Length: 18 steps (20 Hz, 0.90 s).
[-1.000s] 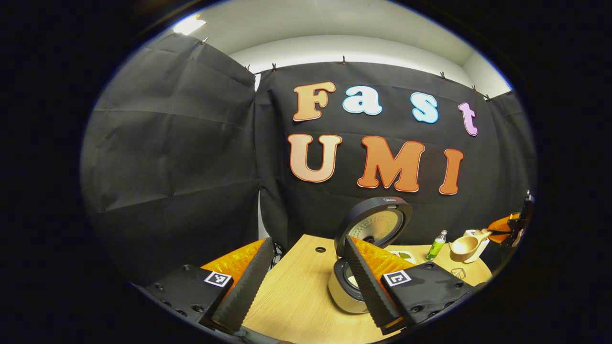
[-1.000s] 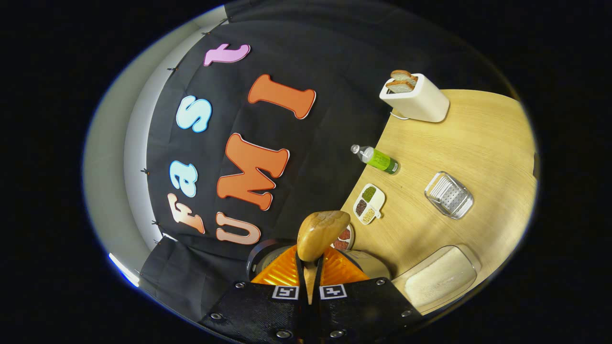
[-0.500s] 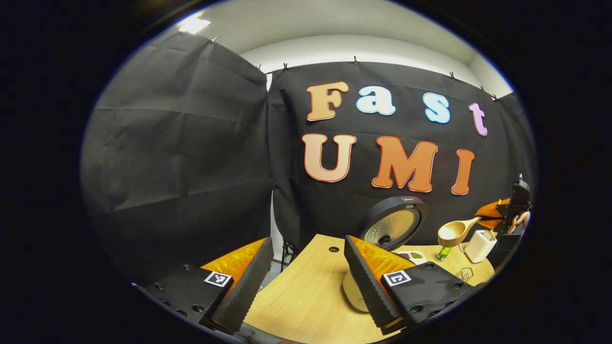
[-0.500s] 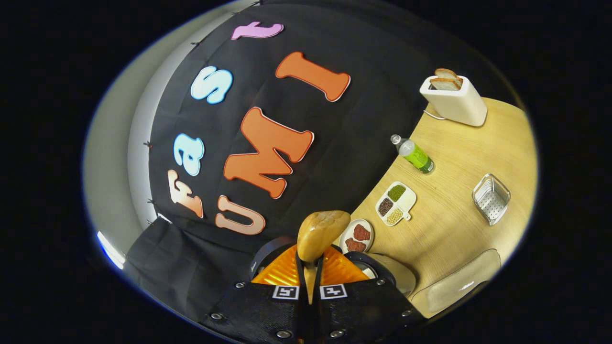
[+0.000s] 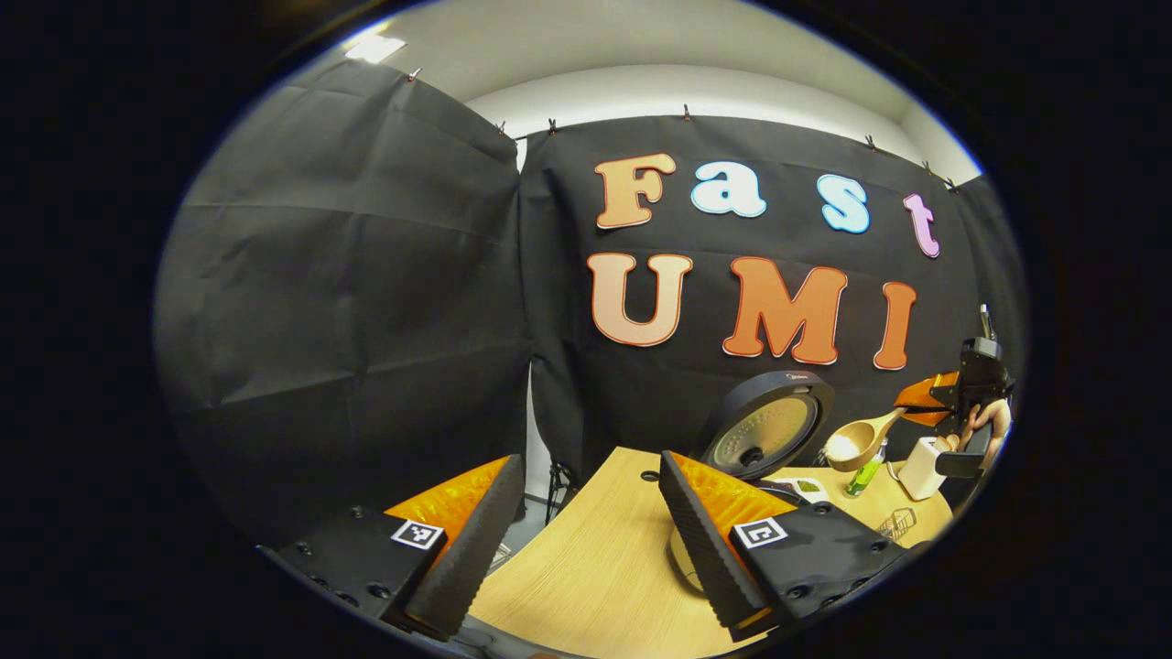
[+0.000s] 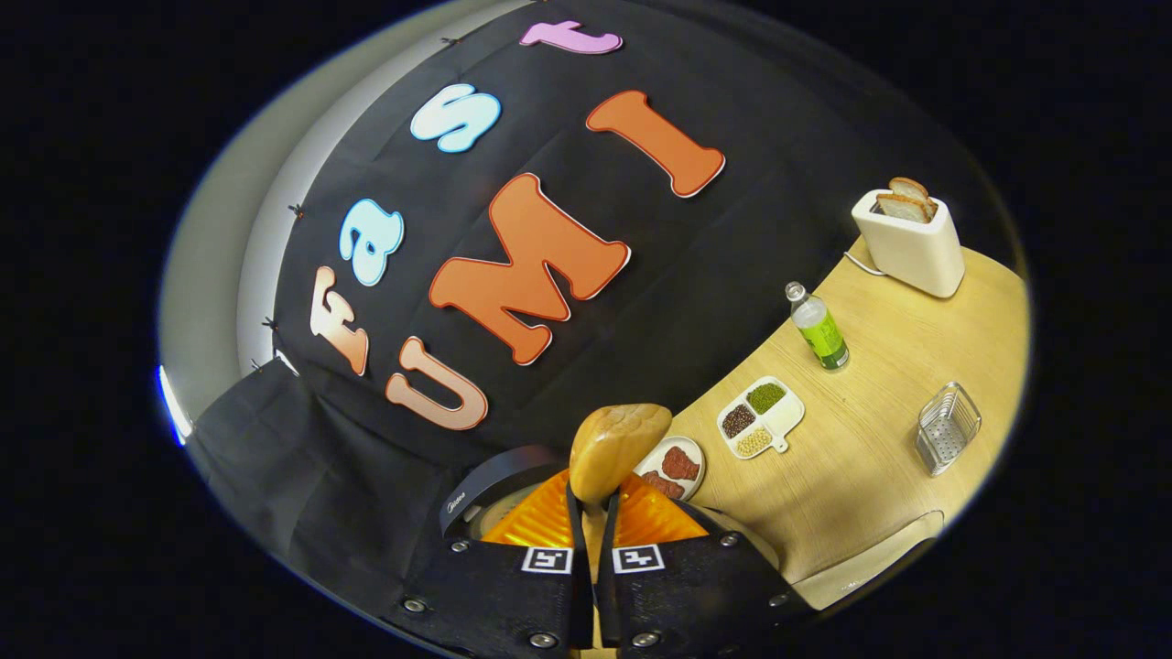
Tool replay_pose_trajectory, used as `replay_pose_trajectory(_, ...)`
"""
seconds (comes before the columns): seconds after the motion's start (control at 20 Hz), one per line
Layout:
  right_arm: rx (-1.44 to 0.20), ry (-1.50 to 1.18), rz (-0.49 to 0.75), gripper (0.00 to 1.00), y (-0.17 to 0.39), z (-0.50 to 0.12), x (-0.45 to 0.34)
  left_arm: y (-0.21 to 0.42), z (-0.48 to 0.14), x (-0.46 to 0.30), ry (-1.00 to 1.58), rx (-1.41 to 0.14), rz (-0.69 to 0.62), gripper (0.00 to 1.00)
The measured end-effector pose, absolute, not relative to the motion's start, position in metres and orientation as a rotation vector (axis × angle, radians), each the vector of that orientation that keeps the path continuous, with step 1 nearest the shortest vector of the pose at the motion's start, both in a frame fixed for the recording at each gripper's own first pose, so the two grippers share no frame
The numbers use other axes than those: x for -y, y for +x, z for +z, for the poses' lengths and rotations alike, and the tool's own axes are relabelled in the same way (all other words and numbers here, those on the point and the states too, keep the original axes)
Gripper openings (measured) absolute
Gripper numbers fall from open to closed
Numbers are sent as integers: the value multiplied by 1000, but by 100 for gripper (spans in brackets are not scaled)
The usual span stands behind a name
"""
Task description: Close the left gripper, press the button to open the rice cooker; take a wooden spoon from the chopstick holder with the right hand, scoop a spoonful of rice and pour it into the rice cooker, then put the wooden spoon back into the chopstick holder.
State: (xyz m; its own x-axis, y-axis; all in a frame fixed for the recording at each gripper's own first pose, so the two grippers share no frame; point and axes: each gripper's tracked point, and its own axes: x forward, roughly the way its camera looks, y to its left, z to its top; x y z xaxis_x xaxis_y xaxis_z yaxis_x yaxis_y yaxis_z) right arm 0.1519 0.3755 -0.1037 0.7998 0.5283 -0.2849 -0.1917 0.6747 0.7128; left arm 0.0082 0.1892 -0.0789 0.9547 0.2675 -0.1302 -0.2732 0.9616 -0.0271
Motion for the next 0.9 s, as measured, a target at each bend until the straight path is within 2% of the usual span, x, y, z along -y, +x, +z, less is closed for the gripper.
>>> replay_pose_trajectory(0.9,-371,459,488,2,153,-84,-402,14,-86,-193,-39,-141,283,97)
